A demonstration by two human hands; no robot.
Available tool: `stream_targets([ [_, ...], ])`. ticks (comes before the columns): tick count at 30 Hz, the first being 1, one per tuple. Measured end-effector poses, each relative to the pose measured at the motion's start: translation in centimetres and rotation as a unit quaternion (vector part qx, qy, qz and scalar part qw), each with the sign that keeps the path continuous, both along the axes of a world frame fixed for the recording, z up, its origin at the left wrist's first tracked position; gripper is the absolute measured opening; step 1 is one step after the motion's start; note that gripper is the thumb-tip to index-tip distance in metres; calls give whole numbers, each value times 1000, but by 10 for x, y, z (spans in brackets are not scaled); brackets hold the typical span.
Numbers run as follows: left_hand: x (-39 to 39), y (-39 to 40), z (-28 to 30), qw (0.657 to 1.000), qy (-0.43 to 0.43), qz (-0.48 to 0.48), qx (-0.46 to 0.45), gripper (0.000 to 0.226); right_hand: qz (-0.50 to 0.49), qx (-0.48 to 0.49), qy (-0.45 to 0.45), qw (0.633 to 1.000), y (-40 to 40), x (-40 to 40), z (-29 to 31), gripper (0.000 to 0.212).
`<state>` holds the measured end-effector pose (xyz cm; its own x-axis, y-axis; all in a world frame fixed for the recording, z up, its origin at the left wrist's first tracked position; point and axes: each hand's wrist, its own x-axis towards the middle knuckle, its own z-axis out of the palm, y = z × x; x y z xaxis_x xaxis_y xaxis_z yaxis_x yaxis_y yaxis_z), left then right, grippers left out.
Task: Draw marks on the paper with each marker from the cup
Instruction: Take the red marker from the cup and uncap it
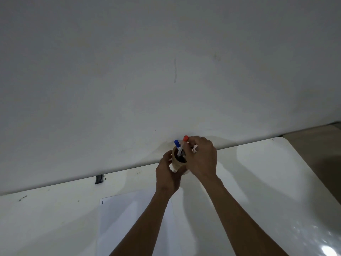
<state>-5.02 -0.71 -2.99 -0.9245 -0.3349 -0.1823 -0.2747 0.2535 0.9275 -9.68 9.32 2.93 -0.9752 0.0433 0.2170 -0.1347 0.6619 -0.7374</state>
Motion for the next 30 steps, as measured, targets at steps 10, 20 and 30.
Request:
stream_targets([
  [10, 16, -26, 11, 997, -42, -29, -53, 78, -21, -246, -42, 968, 24, 22, 32, 11],
  [20, 104, -107, 65, 989, 18, 46, 138, 26, 168, -216, -209, 939, -50, 104, 15, 7],
  [30, 182, -191, 56, 974, 31, 117, 193, 9, 255, -124, -237, 929, -111, 156, 7, 19],
])
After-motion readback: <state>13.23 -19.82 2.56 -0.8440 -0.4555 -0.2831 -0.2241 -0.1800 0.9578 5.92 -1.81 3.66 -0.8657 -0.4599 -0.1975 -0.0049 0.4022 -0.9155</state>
